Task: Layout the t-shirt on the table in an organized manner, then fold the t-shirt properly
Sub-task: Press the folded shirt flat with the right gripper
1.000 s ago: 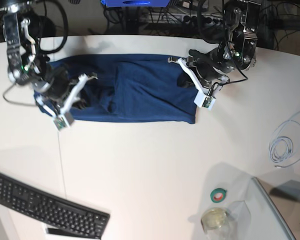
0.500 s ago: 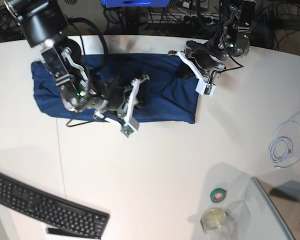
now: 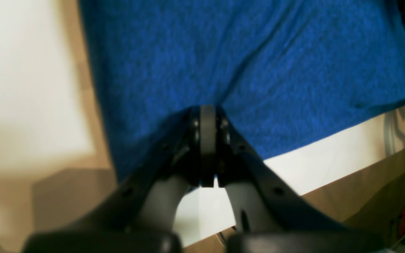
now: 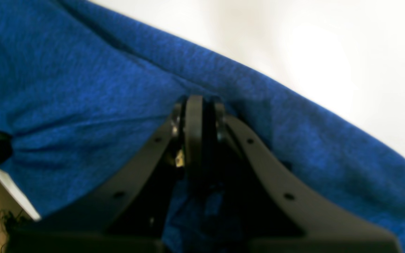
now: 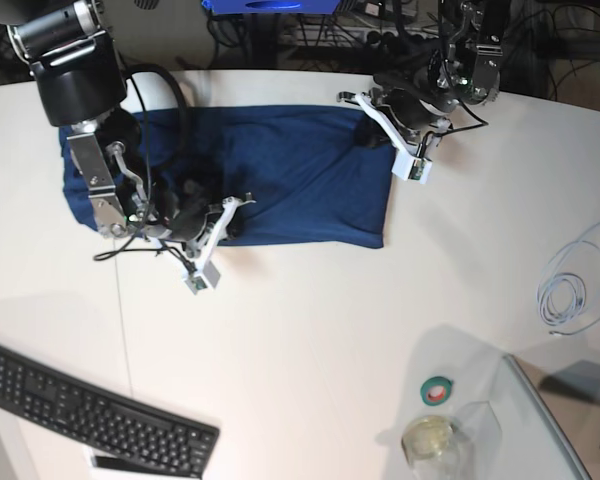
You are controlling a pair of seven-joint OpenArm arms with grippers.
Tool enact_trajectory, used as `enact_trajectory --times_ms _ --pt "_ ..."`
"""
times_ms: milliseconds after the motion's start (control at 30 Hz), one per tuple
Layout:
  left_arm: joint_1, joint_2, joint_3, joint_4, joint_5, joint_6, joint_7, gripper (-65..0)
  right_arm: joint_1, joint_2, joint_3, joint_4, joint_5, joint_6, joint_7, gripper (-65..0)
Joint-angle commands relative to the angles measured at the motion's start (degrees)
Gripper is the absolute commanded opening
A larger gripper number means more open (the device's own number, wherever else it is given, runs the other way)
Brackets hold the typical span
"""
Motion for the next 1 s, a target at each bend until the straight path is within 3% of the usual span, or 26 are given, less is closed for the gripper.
enact_trajectory --times_ms 0,233,467,633,967 --pt "0.1 -0.3 -0.1 2.1 -0.3 -0.4 -0.2 -65.0 0.9 0.0 0.4 1.5 0.0 0.0 0.6 -60.5" --pt "1.4 -0.3 -0.2 8.7 -0.4 -0.3 -0.1 -65.0 -3.8 -0.2 4.6 12.7 0.0 0.0 0.4 -60.6" --pt "-0.3 -0.2 -0.4 4.4 -0.3 -0.3 -0.5 -65.0 -4.1 -1.9 -2.6 18.3 0.0 0.0 -4.0 -60.6" --pt "-1.5 -0.2 -0.4 0.2 -0.2 -0.3 -2.4 -65.0 -0.9 -4.0 -8.3 11.3 0.0 0.0 -3.8 -60.5" --pt "0.2 -0.3 -0.3 -0.8 -0.1 -0.3 -2.8 -65.0 5.4 -5.2 -8.1 -7.1 0.3 0.0 4.6 -60.5"
